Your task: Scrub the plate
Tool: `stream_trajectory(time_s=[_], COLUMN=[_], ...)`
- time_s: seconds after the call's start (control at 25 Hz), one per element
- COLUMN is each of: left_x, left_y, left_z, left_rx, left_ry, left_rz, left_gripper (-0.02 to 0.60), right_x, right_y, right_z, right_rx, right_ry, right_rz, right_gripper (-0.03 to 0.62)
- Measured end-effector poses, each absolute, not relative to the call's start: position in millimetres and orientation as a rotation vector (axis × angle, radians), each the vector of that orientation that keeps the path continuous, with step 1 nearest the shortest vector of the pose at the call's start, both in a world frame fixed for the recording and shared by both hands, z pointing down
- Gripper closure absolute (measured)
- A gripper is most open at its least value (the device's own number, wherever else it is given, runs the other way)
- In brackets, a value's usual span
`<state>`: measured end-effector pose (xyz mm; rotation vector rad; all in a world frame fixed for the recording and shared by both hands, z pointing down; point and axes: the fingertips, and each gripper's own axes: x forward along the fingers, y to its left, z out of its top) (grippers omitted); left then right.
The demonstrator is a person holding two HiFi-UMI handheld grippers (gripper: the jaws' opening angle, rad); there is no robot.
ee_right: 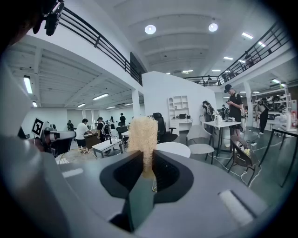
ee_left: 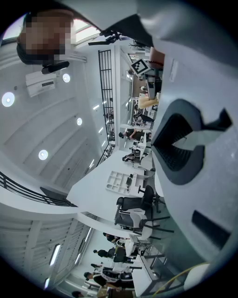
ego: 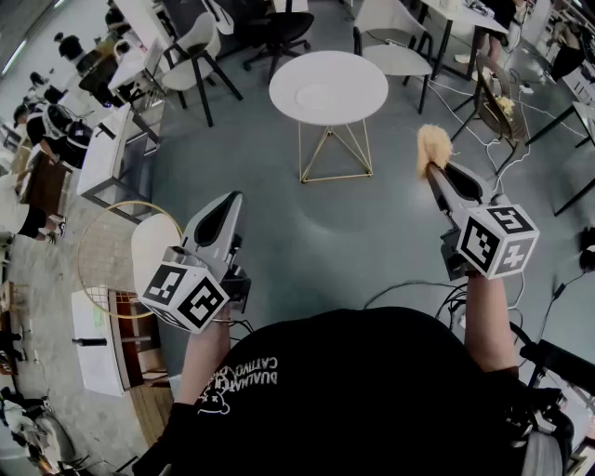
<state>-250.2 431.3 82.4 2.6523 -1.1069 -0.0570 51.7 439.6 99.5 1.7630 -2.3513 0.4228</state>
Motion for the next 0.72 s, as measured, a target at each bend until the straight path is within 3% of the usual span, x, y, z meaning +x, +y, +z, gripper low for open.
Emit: stream_trajectory(time_s=[0.72], left_x=[-221.1], left_y=[403.1], left_z=[92.8], left_rx=[2.618], left_ry=[-1.222], left_rz=[-0.188], left_gripper=[0.581], right_x=[80.7], right_y=[397.4], right_z=[121.2], right_rx=[1.613], right_ry=[-2.513], right_rz=[0.504], right_gripper=[0.517])
